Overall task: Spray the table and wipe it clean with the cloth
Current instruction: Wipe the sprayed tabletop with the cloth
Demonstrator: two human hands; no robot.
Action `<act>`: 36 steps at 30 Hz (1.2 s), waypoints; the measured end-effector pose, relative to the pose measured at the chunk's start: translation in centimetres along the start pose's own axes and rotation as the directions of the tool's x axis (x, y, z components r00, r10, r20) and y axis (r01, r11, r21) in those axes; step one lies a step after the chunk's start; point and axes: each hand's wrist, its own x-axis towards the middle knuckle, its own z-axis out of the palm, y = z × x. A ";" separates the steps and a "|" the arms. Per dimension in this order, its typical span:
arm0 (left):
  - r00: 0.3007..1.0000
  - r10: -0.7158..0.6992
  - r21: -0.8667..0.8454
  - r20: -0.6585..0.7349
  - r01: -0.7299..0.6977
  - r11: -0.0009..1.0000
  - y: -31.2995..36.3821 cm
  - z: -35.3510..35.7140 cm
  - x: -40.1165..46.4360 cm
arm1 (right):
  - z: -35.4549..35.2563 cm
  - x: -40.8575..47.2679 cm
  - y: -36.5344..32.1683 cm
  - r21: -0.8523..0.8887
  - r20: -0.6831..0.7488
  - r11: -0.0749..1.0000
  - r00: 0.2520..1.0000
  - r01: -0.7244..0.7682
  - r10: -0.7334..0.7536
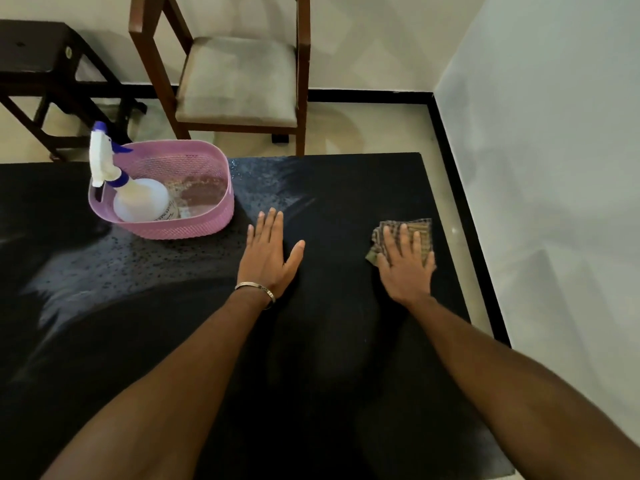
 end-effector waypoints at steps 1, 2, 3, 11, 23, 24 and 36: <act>1.000 0.002 0.006 -0.001 -0.002 1.000 0.2 0.0 -0.4 | -0.2 -0.1 0.7 0.013 0.014 0.999 0.999 -0.041 0.041; 1.000 0.001 0.011 -0.001 -0.001 1.000 0.4 0.1 -1.1 | -0.1 -0.5 0.6 0.020 0.015 0.998 0.998 -0.063 0.063; 1.000 -0.002 0.018 -0.002 0.002 1.000 0.7 0.1 -1.7 | 0.2 -1.2 -0.5 0.020 0.007 0.998 0.998 -0.058 0.058; 1.000 -0.014 0.047 -0.002 0.014 0.999 2.3 0.1 -5.7 | 7.6 -14.6 -11.1 0.007 0.088 0.836 0.833 0.548 -0.547; 0.999 -0.030 0.029 -0.025 0.031 0.999 1.8 -0.7 -9.2 | 2.8 -9.3 6.2 -0.007 0.037 1.000 0.999 0.016 -0.016; 0.999 -0.034 0.026 -0.021 0.035 0.999 1.4 -0.8 -9.2 | 2.7 -9.0 6.1 0.002 0.042 1.000 0.999 -0.018 0.017; 1.000 -0.016 0.024 0.009 0.016 1.000 -10.3 -4.7 -9.5 | 4.1 -7.4 -8.0 0.084 0.018 0.973 0.976 -0.217 0.216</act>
